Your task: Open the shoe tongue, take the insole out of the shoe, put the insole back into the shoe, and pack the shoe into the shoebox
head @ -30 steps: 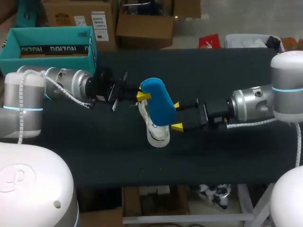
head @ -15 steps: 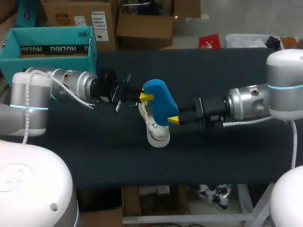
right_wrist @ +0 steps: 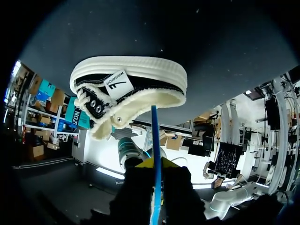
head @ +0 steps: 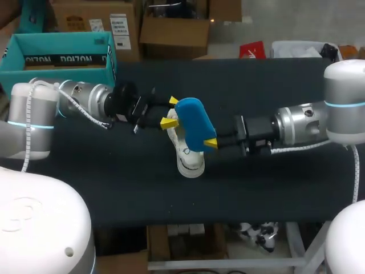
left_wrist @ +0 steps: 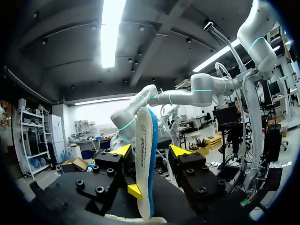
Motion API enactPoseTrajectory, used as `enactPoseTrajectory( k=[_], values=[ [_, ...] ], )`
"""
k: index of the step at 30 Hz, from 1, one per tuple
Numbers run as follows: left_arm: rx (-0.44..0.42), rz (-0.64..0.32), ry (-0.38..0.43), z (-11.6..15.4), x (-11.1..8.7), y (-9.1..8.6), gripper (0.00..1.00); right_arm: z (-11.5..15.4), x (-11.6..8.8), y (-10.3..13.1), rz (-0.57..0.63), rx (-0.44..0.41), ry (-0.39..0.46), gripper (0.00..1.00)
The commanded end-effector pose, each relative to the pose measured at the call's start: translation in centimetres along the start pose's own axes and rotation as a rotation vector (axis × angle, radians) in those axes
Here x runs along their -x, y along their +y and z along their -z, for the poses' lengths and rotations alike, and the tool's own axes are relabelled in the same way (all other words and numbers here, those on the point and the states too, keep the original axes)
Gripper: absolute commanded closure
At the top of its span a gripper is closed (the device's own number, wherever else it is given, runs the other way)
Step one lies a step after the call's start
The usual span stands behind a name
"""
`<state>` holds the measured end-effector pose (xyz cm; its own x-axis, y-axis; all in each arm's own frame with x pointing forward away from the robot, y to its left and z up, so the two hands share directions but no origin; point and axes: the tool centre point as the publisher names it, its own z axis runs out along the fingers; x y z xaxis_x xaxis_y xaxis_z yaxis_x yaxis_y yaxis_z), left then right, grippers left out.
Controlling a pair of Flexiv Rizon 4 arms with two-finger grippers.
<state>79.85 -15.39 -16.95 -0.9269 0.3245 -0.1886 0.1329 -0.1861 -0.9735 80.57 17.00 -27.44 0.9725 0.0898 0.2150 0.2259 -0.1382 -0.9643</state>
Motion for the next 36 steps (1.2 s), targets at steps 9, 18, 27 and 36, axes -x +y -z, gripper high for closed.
enactPoseTrajectory(
  k=[9, 18, 27, 36],
  values=[
    [0.244, 0.274, 0.190, 4.2, 1.1, -0.4, 0.00, 1.1, 1.3, -0.6, 0.039, -0.059, -0.060, 1.00],
    [0.244, 0.274, 0.190, 4.2, 1.1, -0.4, 0.00, 1.1, 1.3, -0.6, 0.039, -0.059, -0.060, 1.00],
    [0.281, 0.211, 0.239, 4.4, 2.2, -0.1, 0.00, 1.0, 1.3, -0.7, 0.038, -0.062, -0.071, 1.00],
    [0.278, 0.102, 0.678, 7.0, 5.6, 0.7, 0.00, -1.0, 3.4, -2.2, 0.049, -0.132, -0.195, 1.00]
  ],
)
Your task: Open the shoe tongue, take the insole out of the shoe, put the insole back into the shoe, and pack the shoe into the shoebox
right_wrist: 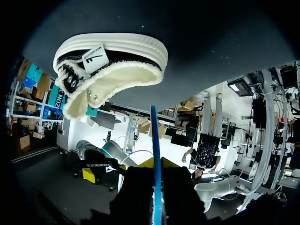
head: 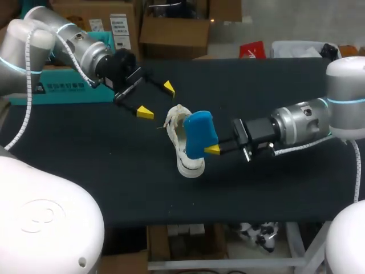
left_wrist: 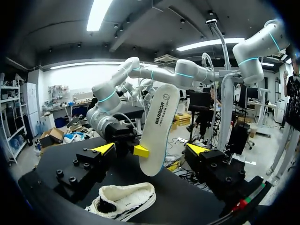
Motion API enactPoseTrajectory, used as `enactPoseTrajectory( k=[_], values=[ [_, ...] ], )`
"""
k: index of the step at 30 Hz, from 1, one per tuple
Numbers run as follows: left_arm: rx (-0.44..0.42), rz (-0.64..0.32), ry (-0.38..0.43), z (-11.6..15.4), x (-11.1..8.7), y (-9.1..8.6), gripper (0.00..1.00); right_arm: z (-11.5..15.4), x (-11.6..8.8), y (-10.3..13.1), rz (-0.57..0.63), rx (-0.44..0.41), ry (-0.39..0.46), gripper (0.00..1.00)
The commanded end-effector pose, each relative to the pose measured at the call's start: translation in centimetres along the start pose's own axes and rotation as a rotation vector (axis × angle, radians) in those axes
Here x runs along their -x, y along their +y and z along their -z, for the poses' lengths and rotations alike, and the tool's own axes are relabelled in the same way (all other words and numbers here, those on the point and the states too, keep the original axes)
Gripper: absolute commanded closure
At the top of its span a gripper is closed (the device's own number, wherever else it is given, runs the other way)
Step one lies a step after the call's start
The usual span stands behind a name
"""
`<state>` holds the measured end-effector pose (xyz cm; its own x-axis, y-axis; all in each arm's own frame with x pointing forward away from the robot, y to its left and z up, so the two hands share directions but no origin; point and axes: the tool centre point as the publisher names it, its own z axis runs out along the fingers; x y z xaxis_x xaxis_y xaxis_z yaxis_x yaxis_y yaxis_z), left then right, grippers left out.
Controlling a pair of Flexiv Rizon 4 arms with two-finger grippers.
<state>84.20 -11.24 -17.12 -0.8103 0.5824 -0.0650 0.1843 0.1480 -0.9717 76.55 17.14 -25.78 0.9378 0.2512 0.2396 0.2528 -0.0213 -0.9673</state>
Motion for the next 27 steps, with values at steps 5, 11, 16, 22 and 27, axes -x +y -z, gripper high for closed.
enactPoseTrajectory(
  k=[5, 11, 16, 22, 27],
  values=[
    [0.052, -0.085, 0.450, 2.5, 4.0, 1.9, 0.00, -2.5, 0.2, 0.5, 0.004, 0.030, -0.036, 1.00],
    [0.075, -0.111, 0.562, 2.2, 4.2, 2.8, 0.00, -3.7, 1.3, 0.4, 0.105, 0.076, -0.038, 1.00],
    [0.096, -0.127, 0.621, 2.0, 4.1, 3.1, 0.00, -3.6, 2.1, 0.0, 0.139, 0.072, -0.019, 1.00],
    [0.103, -0.153, 0.623, 2.0, 3.7, 3.5, 0.00, -3.4, 2.3, -0.6, 0.167, 0.060, -0.007, 1.00],
    [0.103, -0.170, 0.600, 2.1, 3.2, 3.7, 0.00, -3.1, 2.1, -0.8, 0.170, 0.052, -0.008, 1.00]
  ],
)
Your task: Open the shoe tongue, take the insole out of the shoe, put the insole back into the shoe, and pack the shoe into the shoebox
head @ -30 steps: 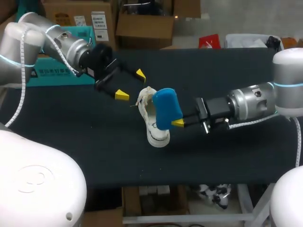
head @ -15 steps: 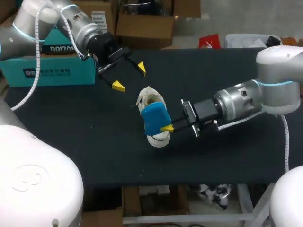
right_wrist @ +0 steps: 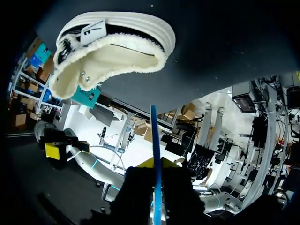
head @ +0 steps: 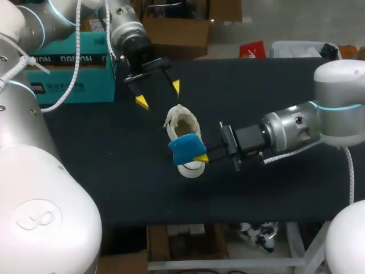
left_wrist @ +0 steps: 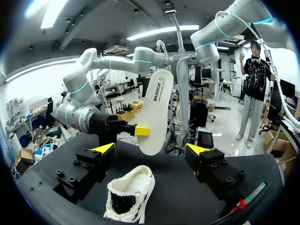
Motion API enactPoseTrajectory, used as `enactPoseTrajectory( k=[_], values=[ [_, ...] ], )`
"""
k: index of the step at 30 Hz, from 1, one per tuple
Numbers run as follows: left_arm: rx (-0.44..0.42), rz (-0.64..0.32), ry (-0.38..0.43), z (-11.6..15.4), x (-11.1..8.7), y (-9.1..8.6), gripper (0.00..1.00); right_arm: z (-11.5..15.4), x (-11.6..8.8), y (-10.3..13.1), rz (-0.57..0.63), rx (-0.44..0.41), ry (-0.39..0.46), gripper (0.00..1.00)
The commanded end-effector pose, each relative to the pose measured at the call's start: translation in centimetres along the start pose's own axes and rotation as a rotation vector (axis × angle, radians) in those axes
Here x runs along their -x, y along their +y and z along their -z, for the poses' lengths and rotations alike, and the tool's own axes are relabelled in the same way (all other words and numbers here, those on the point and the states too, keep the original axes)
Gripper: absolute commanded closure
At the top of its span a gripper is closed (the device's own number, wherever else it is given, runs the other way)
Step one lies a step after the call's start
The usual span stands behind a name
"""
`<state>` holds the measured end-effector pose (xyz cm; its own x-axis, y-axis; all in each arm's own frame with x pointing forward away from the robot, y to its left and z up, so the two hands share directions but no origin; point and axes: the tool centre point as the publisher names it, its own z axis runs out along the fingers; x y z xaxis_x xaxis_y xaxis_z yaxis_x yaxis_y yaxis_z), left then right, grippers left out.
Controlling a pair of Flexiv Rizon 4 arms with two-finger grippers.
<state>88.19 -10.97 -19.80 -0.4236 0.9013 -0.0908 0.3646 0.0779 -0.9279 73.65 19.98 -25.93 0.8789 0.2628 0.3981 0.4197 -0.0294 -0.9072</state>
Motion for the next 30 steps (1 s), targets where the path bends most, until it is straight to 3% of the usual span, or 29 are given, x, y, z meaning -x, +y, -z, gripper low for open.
enactPoseTrajectory(
  k=[1, 6, 30],
  values=[
    [-0.007, -0.005, 0.120, 0.34, 0.02, 0.42, 0.00, 0.35, -0.09, -0.19, 0.000, -0.001, 0.000, 1.00],
    [0.001, 0.000, 0.076, 0.24, -0.30, 0.54, 0.00, 0.41, -0.39, -0.32, -0.004, -0.003, -0.003, 1.00],
    [0.001, 0.000, 0.076, 0.24, -0.30, 0.54, 0.00, 0.41, -0.39, -0.32, -0.004, -0.003, -0.003, 1.00]
  ],
)
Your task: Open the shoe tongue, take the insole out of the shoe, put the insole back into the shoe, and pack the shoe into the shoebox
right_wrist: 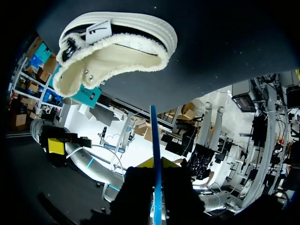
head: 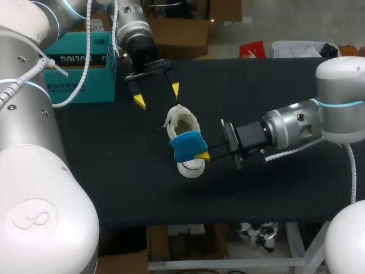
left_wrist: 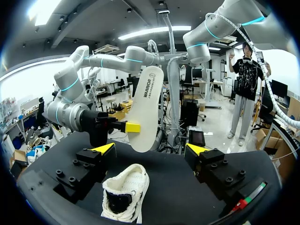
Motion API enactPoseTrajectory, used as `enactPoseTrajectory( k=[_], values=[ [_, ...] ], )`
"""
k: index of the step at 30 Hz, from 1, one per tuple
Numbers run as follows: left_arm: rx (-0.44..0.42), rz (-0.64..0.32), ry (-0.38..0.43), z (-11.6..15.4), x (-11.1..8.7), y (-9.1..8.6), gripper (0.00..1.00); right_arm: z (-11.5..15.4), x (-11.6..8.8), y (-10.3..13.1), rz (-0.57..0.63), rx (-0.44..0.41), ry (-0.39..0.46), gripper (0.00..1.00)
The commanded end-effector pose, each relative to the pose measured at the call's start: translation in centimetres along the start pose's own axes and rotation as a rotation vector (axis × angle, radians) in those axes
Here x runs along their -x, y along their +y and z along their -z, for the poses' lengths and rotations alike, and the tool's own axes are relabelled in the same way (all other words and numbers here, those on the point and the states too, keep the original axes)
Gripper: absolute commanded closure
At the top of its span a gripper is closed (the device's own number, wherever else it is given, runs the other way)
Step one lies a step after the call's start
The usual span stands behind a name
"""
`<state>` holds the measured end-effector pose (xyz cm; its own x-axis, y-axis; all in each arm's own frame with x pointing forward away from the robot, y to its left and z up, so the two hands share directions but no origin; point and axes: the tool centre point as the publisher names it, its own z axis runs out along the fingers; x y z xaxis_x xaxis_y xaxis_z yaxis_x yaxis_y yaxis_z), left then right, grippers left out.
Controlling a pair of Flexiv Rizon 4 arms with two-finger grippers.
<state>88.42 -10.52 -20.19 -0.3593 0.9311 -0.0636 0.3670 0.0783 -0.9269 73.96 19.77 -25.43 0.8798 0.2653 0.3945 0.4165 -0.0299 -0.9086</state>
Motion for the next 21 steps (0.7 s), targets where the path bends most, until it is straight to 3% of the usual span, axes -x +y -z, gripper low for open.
enactPoseTrajectory(
  k=[1, 18, 21],
  values=[
    [-0.001, 0.000, 0.000, 0.00, 0.05, 0.06, 0.00, 0.07, 0.03, 0.00, -0.001, -0.002, 0.000, 1.00],
    [-0.001, 0.000, 0.000, 0.00, 0.05, 0.06, 0.00, 0.07, 0.03, 0.00, -0.001, -0.002, 0.000, 1.00],
    [-0.001, -0.009, -0.045, -0.28, -0.43, 0.09, 0.00, 0.07, 0.03, 0.00, -0.001, -0.002, 0.000, 1.00]
  ],
)
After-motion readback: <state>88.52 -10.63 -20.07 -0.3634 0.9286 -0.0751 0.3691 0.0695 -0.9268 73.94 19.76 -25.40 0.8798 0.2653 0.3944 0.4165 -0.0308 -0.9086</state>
